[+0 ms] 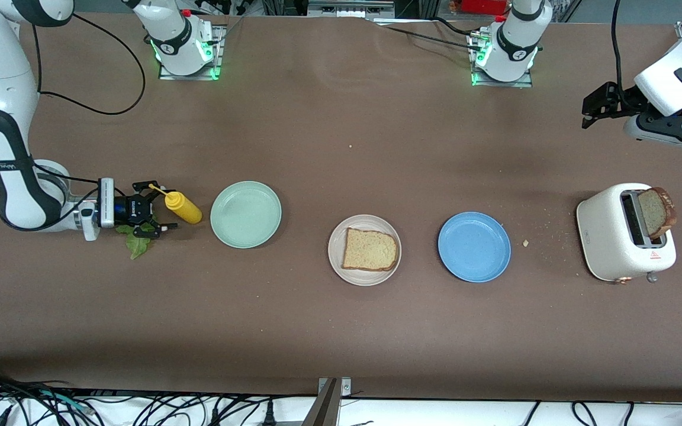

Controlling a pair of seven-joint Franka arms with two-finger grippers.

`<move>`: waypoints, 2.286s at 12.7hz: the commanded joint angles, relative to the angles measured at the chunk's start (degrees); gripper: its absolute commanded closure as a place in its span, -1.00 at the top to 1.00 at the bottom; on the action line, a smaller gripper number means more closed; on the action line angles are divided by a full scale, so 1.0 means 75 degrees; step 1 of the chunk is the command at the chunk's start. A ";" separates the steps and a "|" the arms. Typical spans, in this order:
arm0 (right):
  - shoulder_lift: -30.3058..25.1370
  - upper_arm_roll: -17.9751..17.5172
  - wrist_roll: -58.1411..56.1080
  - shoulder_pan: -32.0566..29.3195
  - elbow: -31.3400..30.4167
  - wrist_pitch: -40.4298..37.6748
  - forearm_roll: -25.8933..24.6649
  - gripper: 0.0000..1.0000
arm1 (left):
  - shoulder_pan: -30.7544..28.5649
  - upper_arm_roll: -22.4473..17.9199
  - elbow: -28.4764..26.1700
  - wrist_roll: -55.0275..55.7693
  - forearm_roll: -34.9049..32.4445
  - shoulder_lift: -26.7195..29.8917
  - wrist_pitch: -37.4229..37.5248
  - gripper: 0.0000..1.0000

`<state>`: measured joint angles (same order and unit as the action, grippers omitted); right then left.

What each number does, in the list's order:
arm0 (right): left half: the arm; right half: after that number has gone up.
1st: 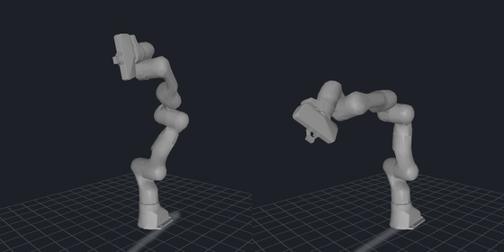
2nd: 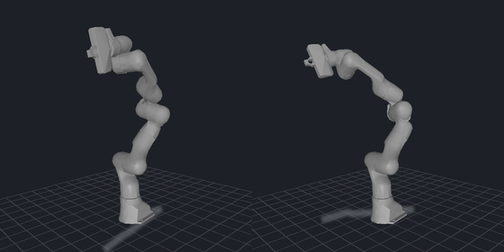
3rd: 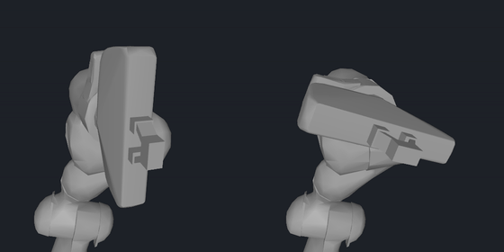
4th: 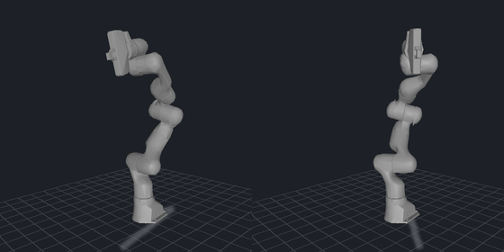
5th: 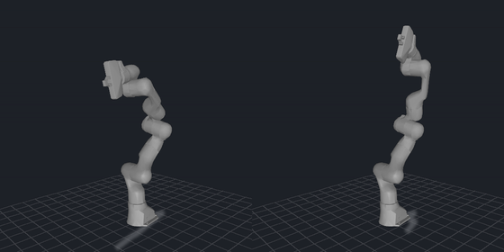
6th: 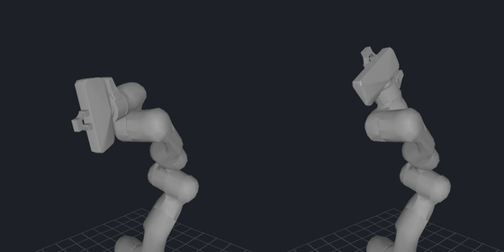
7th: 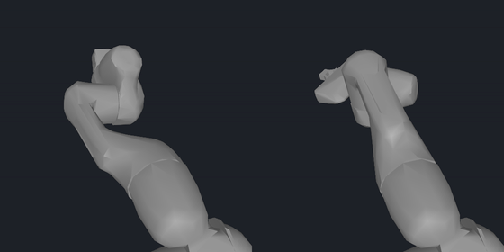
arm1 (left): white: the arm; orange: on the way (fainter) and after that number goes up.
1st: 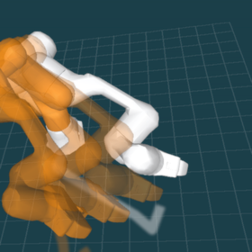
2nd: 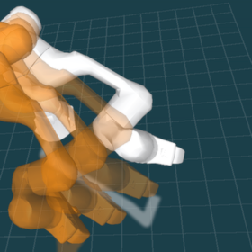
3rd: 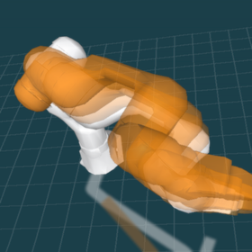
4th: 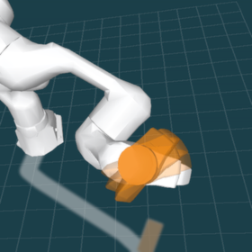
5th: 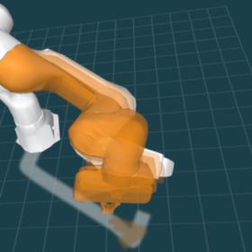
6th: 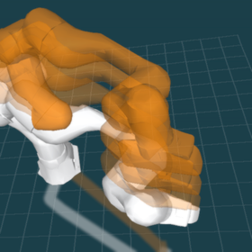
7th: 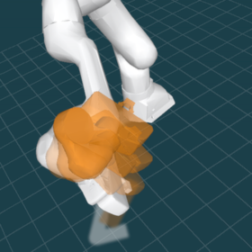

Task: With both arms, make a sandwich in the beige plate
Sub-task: 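Lower the right gripper around the yellow squeeze bottle, then close the right gripper on the yellow bottle and lift it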

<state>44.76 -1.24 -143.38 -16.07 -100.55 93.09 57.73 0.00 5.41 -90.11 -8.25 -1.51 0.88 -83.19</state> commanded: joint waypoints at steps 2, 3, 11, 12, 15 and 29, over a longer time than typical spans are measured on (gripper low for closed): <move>0.0185 -0.0010 -0.0219 0.0174 0.0024 0.0161 0.0411 1.00 | -0.0070 0.0041 -0.0114 -0.0189 -0.0033 0.0129 0.0041 1.00; 0.0208 -0.0010 -0.0219 0.0209 0.0024 0.0220 0.0470 1.00 | -0.0070 0.0029 -0.0102 -0.0189 -0.0033 0.0129 0.0041 1.00; 0.0267 -0.0045 -0.0090 0.0362 0.0060 0.0256 0.0670 0.11 | -0.0058 0.0041 -0.0032 -0.0189 -0.0033 0.0106 0.0041 1.00; 0.0255 -0.0045 -0.0055 0.0362 0.0060 0.0291 0.0670 -0.04 | -0.0058 0.0041 -0.0032 -0.0189 -0.0033 0.0106 0.0041 1.00; 0.0255 -0.0045 0.0224 0.0362 0.0071 0.0349 0.0658 -0.37 | -0.0058 0.0041 -0.0032 -0.0189 -0.0045 0.0106 0.0041 1.00; -0.1337 -0.0045 0.4990 0.1029 0.0633 0.1169 -0.1027 -0.37 | -0.0035 0.0076 -0.0020 -0.0165 -0.0068 0.0094 0.0041 1.00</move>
<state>37.72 -1.50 -112.48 -9.16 -95.50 100.51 53.14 -0.01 5.54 -90.11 -8.35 -1.51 0.88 -83.17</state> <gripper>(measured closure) 0.683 0.000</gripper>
